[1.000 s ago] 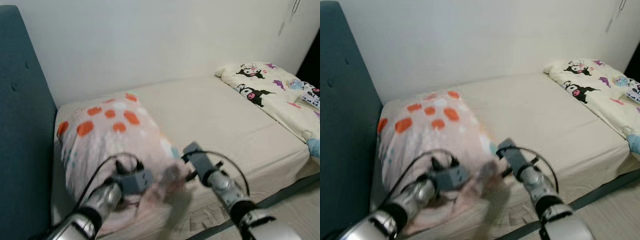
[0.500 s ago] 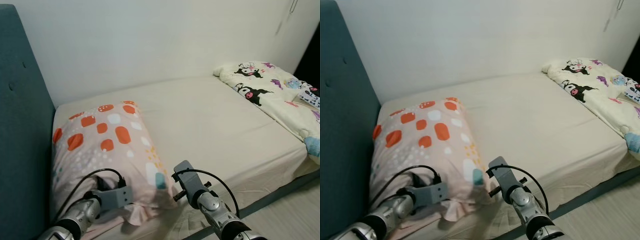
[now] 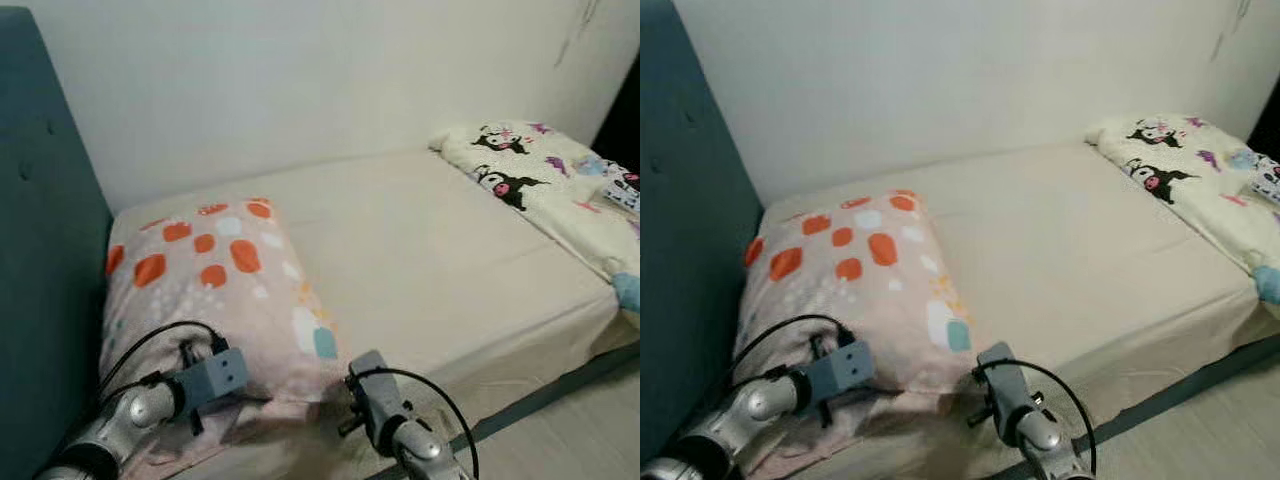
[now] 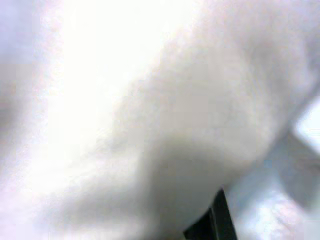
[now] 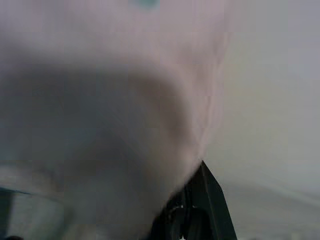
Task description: Clean up the room
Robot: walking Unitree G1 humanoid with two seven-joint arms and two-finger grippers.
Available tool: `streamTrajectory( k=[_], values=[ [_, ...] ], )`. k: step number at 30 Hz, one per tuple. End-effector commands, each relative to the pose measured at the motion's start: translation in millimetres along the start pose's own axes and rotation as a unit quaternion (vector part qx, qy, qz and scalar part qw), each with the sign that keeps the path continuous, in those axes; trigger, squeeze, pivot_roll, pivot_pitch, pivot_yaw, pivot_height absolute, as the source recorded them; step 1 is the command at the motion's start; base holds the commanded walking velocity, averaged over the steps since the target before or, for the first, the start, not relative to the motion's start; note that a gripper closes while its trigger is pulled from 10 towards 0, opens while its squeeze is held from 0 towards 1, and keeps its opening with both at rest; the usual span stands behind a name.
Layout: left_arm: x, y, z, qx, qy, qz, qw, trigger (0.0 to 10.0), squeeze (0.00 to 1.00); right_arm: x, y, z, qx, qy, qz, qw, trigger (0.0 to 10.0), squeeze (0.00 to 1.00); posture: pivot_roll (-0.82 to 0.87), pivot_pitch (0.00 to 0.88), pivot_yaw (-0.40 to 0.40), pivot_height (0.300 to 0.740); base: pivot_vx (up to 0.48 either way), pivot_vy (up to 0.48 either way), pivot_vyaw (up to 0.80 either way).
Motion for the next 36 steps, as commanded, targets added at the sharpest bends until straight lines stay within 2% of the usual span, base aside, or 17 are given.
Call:
streamTrajectory(
  k=[1, 2, 3, 4, 5, 8, 11, 15, 17, 21, 22, 23, 24, 25, 31, 33, 36],
  values=[
    [-1.0, 10.0, 2, -0.023, 0.019, -0.01, 0.999, 10.0, 0.0, 3.9, 3.4, -11, 0.01, -0.013, 0.001, 1.0, 10.0, 0.0, -0.01, 0.258, -0.031, 0.561, 0.0, 0.0, 0.0],
    [-1.0, 10.0, 2, -0.023, 0.019, -0.01, 0.999, 10.0, 0.0, 3.9, 3.4, -11, 0.01, -0.013, 0.001, 1.0, 10.0, 0.0, -0.01, 0.258, -0.031, 0.561, 0.0, 0.0, 0.0],
    [-15.4, 17.4, 5, -0.036, 0.044, -0.039, 0.998, 10.0, 0.0, 5.6, 5.5, -16, 0.016, -0.014, 0.0, 1.0, 10.0, 0.0, 0.0, 0.251, -0.03, 0.561, 0.0, 0.0, 0.0],
    [-15.4, 17.4, 5, -0.036, 0.044, -0.039, 0.998, 10.0, 0.0, 5.6, 5.5, -16, 0.016, -0.014, 0.0, 1.0, 10.0, 0.0, 0.0, 0.251, -0.03, 0.561, 0.0, 0.0, 0.0],
    [-29.5, 24.5, 9, -0.048, 0.069, -0.071, 0.994, 10.0, 0.0, 6.7, 7.0, -20, 0.02, -0.016, 0.001, 1.0, 10.0, 0.0, 0.0, 0.251, -0.03, 0.561, 0.0, 0.0, 0.0],
    [-46.0, 38.0, 13, -0.06, 0.088, -0.114, 0.988, 10.0, 0.0, 8.8, 9.4, -25, 0.027, -0.016, 0.01, 0.999, 10.0, 0.0, 0.0, 0.244, -0.032, 0.561, 0.0, 0.0, 0.0],
    [-44.6, 55.3, 6, -0.056, 0.091, -0.138, 0.985, 10.0, 0.0, 13.1, 12.2, -29, 0.036, -0.013, 0.035, 0.999, 10.0, 0.0, 0.0, 0.239, -0.03, 0.561, 0.0, 0.0, 0.0],
    [-44.5, 60.6, 5, -0.055, 0.091, -0.147, 0.983, 10.0, 0.0, 14.1, 13.4, -31, 0.039, -0.013, 0.04, 0.998, 10.0, 0.0, 0.01, 0.237, -0.029, 0.561, 0.0, 0.0, 0.0],
    [-48.9, 79.2, 3, -0.046, 0.087, -0.162, 0.982, 10.0, 0.0, 16.0, 16.9, -37, 0.046, -0.015, 0.041, 0.998, 10.0, 0.0, 0.01, 0.234, -0.022, 0.561, 0.0, 0.0, 0.0],
    [-51.9, 89.8, 2, -0.037, 0.094, -0.165, 0.981, 10.0, 0.0, 16.3, 19.3, -40, 0.048, -0.017, 0.039, 0.998, 10.0, 0.0, 0.01, 0.231, -0.02, 0.561, 0.0, 0.0, 0.0],
    [-45.7, 106.4, -1, -0.029, 0.119, -0.15, 0.981, 10.0, 0.0, 18.1, 23.1, -44, 0.049, -0.018, 0.045, 0.998, 10.0, 0.0, 0.0, 0.226, -0.019, 0.561, 0.0, 0.0, 0.0],
    [-45.7, 106.4, -1, -0.029, 0.119, -0.15, 0.981, 10.0, 0.0, 18.1, 23.1, -44, 0.049, -0.018, 0.045, 0.998, 10.0, 0.0, 0.0, 0.226, -0.019, 0.561, 0.0, 0.0, 0.0],
    [-40.7, 118.3, -1, -0.022, 0.14, -0.141, 0.98, 10.0, 0.0, 19.5, 25.9, -46, 0.049, -0.019, 0.049, 0.997, 10.0, 0.0, 0.0, 0.226, -0.019, 0.561, 0.0, 0.0, 0.0],
    [-24.8, 131.1, 0, -0.021, 0.166, -0.117, 0.979, 10.0, 0.0, 24.8, 29.8, -47, 0.047, -0.023, 0.077, 0.996, 10.0, 0.0, 0.01, 0.224, -0.022, 0.561, 0.0, 0.0, 0.0],
    [5.2, 148.8, 4, -0.028, 0.2, -0.082, 0.976, 10.0, 0.0, 36.0, 40.0, -44, 0.046, -0.021, 0.15, 0.987, 10.0, 0.0, 0.02, 0.223, -0.027, 0.561, 0.0, 0.0, 0.0],
    [39.5, 157.8, 9, -0.055, 0.229, -0.02, 0.972, 10.0, 0.0, 45.8, 54.1, -29, 0.035, -0.022, 0.241, 0.97, 10.0, 0.0, 0.02, 0.225, -0.026, 0.561, 0.0, 0.0, 0.0],
    [81.3, 153.2, 23, -0.13, 0.259, 0.095, 0.952, 10.0, 0.0, 43.5, 64.6, 26, -0.047, -0.095, 0.317, 0.942, 10.0, 0.0, 0.03, 0.231, -0.027, 0.561, 0.0, 0.0, 0.0]
  ],
)
Point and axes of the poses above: a point about 5 cm out from each wrist's last joint towards the gripper, its own y axis pointing back from the gripper into the wrist, its own z axis along the axis of the wrist's last joint, x = y × z, the point moved 1 cm from there along -y, pointing out of the wrist towards the gripper, and after that the axes turned 4 degrees about -y, right-handed, at the moved point
